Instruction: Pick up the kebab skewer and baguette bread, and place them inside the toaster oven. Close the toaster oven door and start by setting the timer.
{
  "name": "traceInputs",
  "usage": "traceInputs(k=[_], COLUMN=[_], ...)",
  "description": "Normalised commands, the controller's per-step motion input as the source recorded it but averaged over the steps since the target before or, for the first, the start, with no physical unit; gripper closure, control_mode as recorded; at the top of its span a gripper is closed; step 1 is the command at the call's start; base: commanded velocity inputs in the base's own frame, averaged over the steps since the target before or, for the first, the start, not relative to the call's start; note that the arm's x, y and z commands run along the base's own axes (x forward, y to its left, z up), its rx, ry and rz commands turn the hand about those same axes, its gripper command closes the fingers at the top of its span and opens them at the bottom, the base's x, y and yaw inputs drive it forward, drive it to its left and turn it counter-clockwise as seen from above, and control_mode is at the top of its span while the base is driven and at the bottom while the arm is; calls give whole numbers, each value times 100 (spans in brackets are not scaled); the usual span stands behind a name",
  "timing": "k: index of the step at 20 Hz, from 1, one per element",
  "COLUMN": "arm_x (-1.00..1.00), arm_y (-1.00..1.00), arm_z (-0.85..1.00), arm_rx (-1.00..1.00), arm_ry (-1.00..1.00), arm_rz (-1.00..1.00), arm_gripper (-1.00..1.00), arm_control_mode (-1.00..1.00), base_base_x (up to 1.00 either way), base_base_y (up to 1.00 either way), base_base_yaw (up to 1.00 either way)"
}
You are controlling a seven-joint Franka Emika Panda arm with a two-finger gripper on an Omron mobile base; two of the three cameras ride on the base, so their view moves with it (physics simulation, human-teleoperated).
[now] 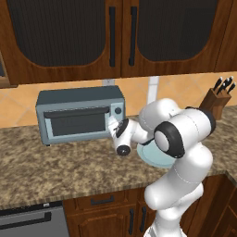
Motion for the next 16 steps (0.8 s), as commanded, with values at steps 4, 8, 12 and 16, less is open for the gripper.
traceInputs(k=[4, 8, 12, 16], arm_x=[34, 39, 39, 39], arm_y=[0, 2, 5, 4], arm_z=[25, 29, 27, 26], arm_rx=[17, 19, 20, 20], arm_ry=[-6, -5, -6, -7], arm_rz=[0, 0, 0, 0], arm_gripper=[100, 100, 100, 100], arm_control_mode=[-100, -100, -100, -100], base_base_x=[0, 0, 0, 0], base_base_y=[0, 0, 0, 0], base_base_yaw=[0, 0, 0, 0])
